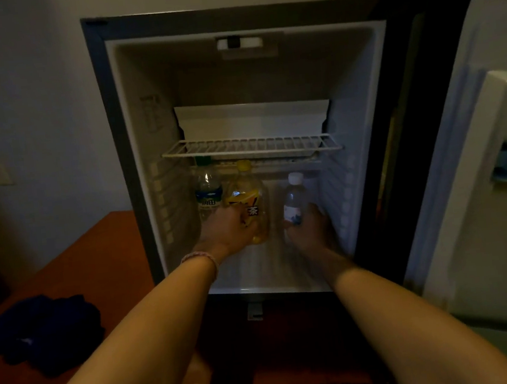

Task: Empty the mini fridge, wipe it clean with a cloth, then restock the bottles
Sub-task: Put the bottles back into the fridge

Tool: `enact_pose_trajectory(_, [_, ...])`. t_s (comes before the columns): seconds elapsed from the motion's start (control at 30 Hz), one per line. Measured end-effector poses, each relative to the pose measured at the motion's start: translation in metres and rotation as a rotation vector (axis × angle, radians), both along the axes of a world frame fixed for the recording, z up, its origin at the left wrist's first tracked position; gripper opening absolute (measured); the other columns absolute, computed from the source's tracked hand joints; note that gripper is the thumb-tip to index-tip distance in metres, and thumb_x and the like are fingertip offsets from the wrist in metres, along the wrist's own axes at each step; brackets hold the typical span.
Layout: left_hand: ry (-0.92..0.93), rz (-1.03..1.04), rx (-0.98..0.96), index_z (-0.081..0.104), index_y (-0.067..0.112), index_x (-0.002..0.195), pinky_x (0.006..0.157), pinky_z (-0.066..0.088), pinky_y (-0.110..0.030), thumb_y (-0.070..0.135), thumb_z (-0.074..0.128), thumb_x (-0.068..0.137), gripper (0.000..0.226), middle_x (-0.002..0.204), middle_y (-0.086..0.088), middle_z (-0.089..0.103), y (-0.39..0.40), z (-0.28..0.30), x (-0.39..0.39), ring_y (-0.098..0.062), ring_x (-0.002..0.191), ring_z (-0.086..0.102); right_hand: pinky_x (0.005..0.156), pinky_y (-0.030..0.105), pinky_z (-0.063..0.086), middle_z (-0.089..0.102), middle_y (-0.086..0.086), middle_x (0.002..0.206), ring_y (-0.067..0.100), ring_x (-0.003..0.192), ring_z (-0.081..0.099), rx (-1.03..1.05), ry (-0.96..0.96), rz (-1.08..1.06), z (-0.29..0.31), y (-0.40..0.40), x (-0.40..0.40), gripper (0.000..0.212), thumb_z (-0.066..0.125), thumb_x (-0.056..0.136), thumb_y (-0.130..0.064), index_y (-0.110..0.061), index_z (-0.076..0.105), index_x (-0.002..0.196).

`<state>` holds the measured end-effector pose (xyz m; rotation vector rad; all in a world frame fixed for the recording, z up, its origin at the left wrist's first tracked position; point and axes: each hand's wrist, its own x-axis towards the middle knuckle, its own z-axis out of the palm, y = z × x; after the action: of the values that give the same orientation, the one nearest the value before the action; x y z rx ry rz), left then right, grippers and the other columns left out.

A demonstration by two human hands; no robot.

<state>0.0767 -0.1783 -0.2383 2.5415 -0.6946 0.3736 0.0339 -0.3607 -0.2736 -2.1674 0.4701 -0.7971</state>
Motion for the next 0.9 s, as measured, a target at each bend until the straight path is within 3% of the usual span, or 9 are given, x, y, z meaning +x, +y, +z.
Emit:
enact_pose_trajectory(0.17, [-0.004,-0.011,-0.01,0.064,0.018,0.092,0.075,0.056,-0.036,0.045,0.057,0.094,0.028,0.087,-0.001,0.067,0.001,-0.007,0.009,-0.018,0.078,0.064,0.076,0.019,0.034,0.064,0.011,0.118,0.026,0.108,0.061,0.085,-0.044,0.095,-0.006,0.004,0.024,0.044,0.074,0.083,-0.021,-0.008,0.055,0.121])
enact_pose_trajectory(0.4, [0.027,-0.014,0.001,0.062,0.016,0.091,0.065,0.05,-0.03,0.041,0.058,0.096,0.026,0.083,-0.001,0.064,0.005,-0.017,0.02,-0.016,0.074,0.062,0.086,0.029,0.045,0.06,0.013,0.12,0.027,0.11,0.06,0.193,-0.014,0.191,-0.01,0.004,0.05,0.047,0.071,0.084,-0.009,-0.008,0.049,0.125])
enact_pose_trajectory(0.57, [0.03,-0.04,0.002,0.061,0.02,0.092,0.064,0.05,-0.027,0.043,0.059,0.095,0.023,0.081,0.002,0.062,0.003,-0.024,0.025,-0.012,0.072,0.061,0.087,0.026,0.04,0.056,0.011,0.122,0.018,0.105,0.053,0.213,0.007,0.216,-0.013,0.002,0.064,0.049,0.066,0.087,-0.003,-0.006,0.044,0.131])
enact_pose_trajectory(0.77, [-0.02,-0.028,0.014,0.061,0.018,0.093,0.061,0.047,-0.026,0.044,0.058,0.095,0.026,0.083,0.001,0.063,0.002,-0.025,0.025,-0.013,0.073,0.06,0.088,0.028,0.04,0.055,0.013,0.124,0.023,0.11,0.054,0.183,0.03,0.189,-0.021,0.0,0.067,0.047,0.065,0.09,-0.01,-0.006,0.044,0.131])
enact_pose_trajectory(0.9, [-0.004,-0.035,0.026,0.061,0.018,0.094,0.071,0.055,-0.033,0.047,0.057,0.095,0.029,0.086,0.0,0.063,0.005,-0.021,0.017,-0.016,0.077,0.063,0.098,0.03,0.044,0.055,0.006,0.129,0.018,0.116,0.054,0.169,0.043,0.203,-0.029,0.0,0.065,0.057,0.07,0.084,-0.018,-0.012,0.046,0.135])
